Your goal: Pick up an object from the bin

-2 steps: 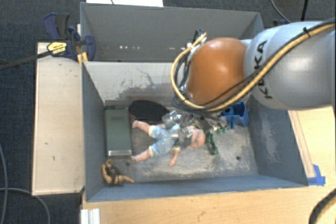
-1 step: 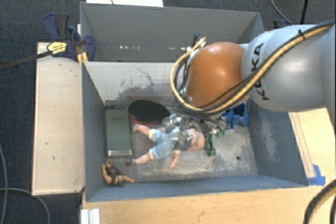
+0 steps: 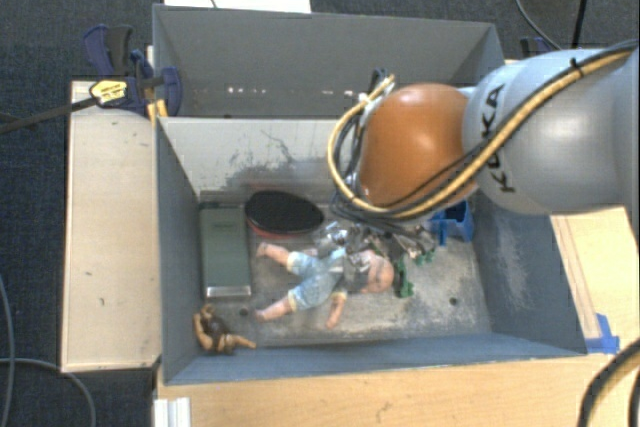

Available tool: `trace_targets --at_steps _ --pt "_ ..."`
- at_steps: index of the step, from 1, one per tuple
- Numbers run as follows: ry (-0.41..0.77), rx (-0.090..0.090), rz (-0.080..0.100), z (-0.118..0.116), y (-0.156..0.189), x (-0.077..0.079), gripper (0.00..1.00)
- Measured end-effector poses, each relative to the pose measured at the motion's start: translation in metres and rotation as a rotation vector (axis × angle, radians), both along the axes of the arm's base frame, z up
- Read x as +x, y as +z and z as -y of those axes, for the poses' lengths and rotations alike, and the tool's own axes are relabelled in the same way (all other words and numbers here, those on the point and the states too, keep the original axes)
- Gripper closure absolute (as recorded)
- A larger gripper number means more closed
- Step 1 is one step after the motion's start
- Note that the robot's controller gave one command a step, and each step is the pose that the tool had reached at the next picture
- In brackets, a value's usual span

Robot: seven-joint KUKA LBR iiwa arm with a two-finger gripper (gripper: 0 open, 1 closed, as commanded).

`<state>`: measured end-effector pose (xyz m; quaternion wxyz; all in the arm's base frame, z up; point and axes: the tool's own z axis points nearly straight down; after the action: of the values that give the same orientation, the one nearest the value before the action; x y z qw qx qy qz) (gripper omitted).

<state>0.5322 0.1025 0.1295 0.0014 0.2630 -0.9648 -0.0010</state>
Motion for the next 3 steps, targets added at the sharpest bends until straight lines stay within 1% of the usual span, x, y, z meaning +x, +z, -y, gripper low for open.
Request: trace_targets --at_steps 1,2,3 --pt "-0.046 -0.003 0.005 -0.032 0.006 -0.016 1.0" --pt "-0.03 0.004 -0.003 -0.027 0.045 -0.01 1.0" --pt "-0.064 -0.007 0.005 -0.012 0.087 0.014 1.0"
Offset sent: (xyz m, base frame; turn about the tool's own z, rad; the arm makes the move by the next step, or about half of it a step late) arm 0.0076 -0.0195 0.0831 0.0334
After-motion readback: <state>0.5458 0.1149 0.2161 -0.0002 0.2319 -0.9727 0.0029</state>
